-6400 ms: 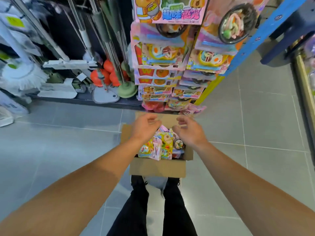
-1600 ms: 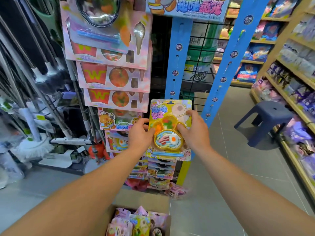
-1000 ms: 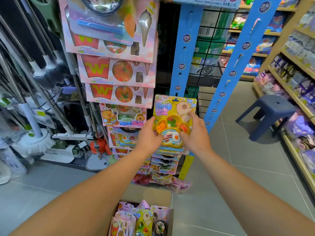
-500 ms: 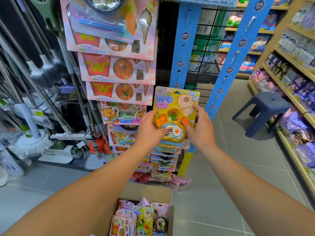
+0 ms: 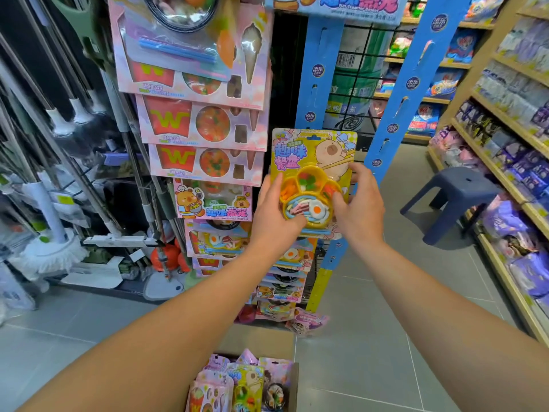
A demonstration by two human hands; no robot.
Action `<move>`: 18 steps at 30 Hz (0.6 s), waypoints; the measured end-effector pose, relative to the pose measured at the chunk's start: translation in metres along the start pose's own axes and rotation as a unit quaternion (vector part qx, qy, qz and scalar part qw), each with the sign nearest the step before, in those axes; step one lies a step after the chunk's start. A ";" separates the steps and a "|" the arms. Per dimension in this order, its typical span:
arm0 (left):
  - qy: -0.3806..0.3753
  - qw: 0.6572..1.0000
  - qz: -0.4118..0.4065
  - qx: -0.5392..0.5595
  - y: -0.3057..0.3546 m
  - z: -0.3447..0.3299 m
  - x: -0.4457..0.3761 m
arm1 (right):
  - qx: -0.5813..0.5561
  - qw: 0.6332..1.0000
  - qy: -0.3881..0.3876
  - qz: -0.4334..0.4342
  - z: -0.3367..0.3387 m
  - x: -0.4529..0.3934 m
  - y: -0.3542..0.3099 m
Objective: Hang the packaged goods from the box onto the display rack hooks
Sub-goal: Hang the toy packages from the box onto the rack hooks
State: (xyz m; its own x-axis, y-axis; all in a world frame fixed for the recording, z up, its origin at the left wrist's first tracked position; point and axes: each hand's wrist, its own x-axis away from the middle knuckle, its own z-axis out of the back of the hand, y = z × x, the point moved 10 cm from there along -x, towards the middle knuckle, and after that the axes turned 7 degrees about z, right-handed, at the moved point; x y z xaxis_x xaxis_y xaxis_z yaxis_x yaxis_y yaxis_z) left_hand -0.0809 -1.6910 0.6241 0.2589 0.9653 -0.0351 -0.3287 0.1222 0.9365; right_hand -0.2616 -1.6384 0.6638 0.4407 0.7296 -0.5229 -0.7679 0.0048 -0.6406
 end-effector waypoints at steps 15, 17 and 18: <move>0.042 0.996 -0.007 -0.072 0.006 0.008 -0.013 | 0.013 0.999 -0.007 0.030 -0.009 -0.007 -0.014; 0.058 0.996 -0.028 -0.063 0.011 0.011 -0.011 | -0.003 0.999 0.014 0.037 -0.006 -0.010 -0.020; 0.064 0.996 -0.034 -0.059 0.013 0.012 -0.010 | -0.007 0.999 0.022 0.036 -0.005 -0.011 -0.021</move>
State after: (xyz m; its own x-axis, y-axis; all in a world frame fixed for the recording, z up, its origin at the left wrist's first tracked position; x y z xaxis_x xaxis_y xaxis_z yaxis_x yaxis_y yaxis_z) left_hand -0.0766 -1.7020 0.6409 0.1687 0.9744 -0.1486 -0.4212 0.2076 0.8829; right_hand -0.2481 -1.6500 0.6806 0.4046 0.6975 -0.5915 -0.7915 -0.0570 -0.6085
